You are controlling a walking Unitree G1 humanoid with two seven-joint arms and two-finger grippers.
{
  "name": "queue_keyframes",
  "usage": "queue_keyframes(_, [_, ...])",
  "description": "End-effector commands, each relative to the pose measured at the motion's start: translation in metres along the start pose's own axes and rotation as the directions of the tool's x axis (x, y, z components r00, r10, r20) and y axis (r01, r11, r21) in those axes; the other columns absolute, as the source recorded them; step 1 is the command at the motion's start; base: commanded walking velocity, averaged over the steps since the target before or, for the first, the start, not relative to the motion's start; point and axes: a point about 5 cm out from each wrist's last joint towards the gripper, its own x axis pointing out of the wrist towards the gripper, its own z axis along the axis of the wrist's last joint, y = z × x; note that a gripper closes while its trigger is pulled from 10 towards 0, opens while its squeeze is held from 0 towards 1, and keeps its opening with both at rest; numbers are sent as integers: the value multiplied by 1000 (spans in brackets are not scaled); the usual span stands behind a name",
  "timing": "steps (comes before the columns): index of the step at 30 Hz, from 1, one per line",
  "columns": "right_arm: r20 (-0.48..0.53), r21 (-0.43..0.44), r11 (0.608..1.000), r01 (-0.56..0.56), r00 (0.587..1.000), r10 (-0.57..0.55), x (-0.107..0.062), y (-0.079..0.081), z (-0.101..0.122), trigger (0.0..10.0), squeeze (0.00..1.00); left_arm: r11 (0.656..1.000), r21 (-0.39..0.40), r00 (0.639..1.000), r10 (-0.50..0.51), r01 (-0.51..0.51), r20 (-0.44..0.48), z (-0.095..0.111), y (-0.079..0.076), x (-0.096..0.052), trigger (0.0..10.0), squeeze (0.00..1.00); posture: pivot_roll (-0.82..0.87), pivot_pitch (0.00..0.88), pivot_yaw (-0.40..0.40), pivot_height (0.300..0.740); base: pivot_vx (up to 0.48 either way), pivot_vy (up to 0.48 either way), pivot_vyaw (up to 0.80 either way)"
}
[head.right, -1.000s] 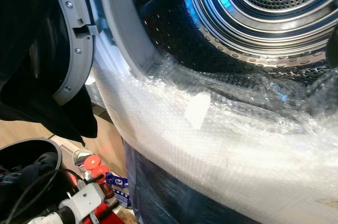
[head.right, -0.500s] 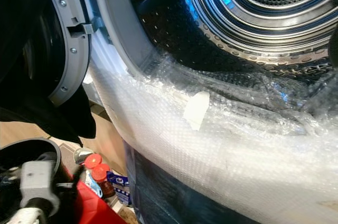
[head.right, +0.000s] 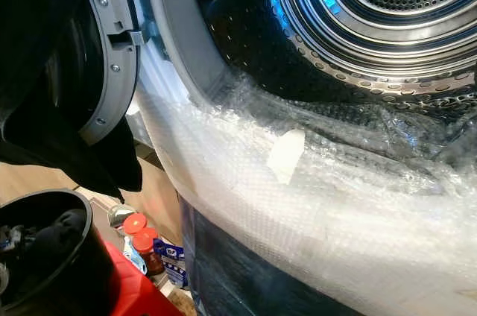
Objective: Clothes washing
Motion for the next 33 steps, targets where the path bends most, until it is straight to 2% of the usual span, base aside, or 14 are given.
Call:
queue_keyframes(1, [-64,4,1000,-21,998,22,1,8,-16,10000,0,1000,3,1000,26,-26,-13,0,8,5,10000,1000,90,40,38,740,0,0,0])
queue_keyframes(6, [-60,8,1000,-20,998,21,1,8,-15,10000,0,996,-58,996,65,-69,-62,-6,17,11,10000,1000,84,37,38,740,0,0,0])
queue_keyframes(7, [-58,9,1000,-19,998,20,1,8,-15,10000,0,993,-70,992,90,-97,-89,-9,21,14,10000,949,86,35,37,740,0,0,0])
queue_keyframes(8, [-57,10,1000,-19,998,20,1,8,-14,10000,0,992,-68,990,102,-108,-97,-11,23,14,10000,835,84,33,37,740,0,0,0])
queue_keyframes(9, [-57,10,1000,-19,998,19,1,8,-14,10000,0,992,-62,989,106,-113,-103,-12,24,15,10000,0,84,33,37,740,0,0,0])
queue_keyframes(12, [-56,4,1000,-18,998,18,1,8,-14,10000,0,990,-48,987,126,-131,-101,-14,29,17,10000,0,84,22,37,740,0,0,0])
queue_keyframes(14, [-52,-31,999,-21,998,19,1,7,-12,10000,0,987,-37,981,151,-157,-120,-18,35,18,10000,0,84,21,37,740,0,0,0])
queue_keyframes(17, [-47,-30,999,-19,999,17,1,6,-11,10000,0,986,-44,980,153,-160,-126,-20,36,18,10000,0,78,7,38,740,0,0,0])
queue_keyframes(27, [-55,-52,999,-16,998,13,0,2,-14,10000,0,987,-52,976,139,-149,-168,-32,32,17,10000,0,76,0,39,740,0,0,0])
queue_keyframes(29, [-60,-59,998,-18,998,15,0,3,-15,10000,0,988,-61,979,134,-145,-153,-29,31,19,10000,0,77,0,39,740,0,0,0])
queue_keyframes(33, [-61,-63,998,-22,998,19,0,4,-16,10000,0,993,-15,985,110,-113,-134,-24,29,20,10000,0,84,0,35,740,0,0,0])
